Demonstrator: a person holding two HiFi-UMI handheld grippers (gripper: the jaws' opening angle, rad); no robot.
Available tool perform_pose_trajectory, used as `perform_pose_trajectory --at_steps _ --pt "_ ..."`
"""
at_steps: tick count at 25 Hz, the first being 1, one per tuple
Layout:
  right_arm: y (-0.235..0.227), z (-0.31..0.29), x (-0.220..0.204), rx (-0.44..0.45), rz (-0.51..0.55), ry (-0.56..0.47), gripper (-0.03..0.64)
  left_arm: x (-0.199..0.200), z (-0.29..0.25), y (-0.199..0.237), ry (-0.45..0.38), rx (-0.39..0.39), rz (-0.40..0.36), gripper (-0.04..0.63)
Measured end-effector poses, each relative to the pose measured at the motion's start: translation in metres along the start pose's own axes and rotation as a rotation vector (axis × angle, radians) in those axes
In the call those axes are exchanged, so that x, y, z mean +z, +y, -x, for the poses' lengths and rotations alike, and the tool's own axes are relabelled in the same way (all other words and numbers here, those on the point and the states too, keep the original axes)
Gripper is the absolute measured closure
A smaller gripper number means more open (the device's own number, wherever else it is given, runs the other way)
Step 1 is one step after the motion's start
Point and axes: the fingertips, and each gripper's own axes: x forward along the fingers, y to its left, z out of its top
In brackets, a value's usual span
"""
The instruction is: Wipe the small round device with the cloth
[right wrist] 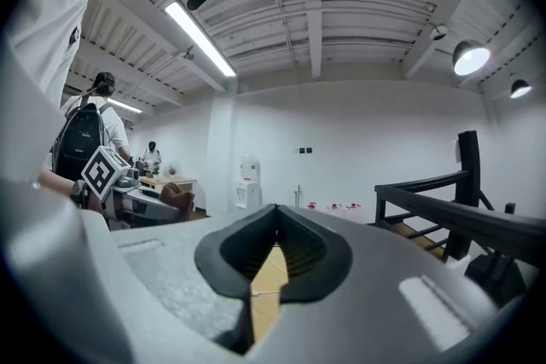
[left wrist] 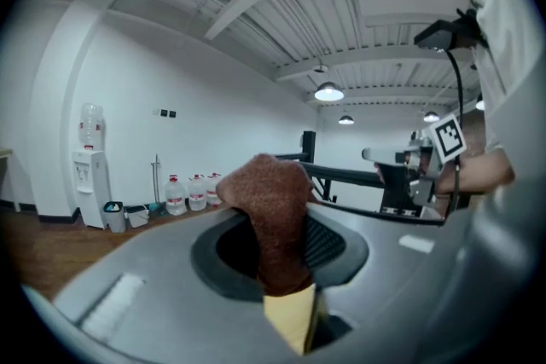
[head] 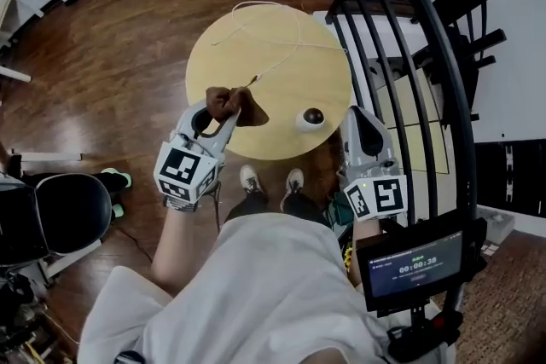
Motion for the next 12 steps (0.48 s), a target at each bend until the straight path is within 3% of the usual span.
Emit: perform_pose_trajectory --at_steps 6,12 --pt "0.014 0.027 0.002 0.019 0.027 0.014 0.614 -0.004 0.014 -0.019 0.037 0.057 -0.029 0.489" --pt "0.013 0.085 -0.005 0.058 0.080 0.000 0.614 -0.001 0.026 -0.087 0.003 0.028 -0.053 0.489"
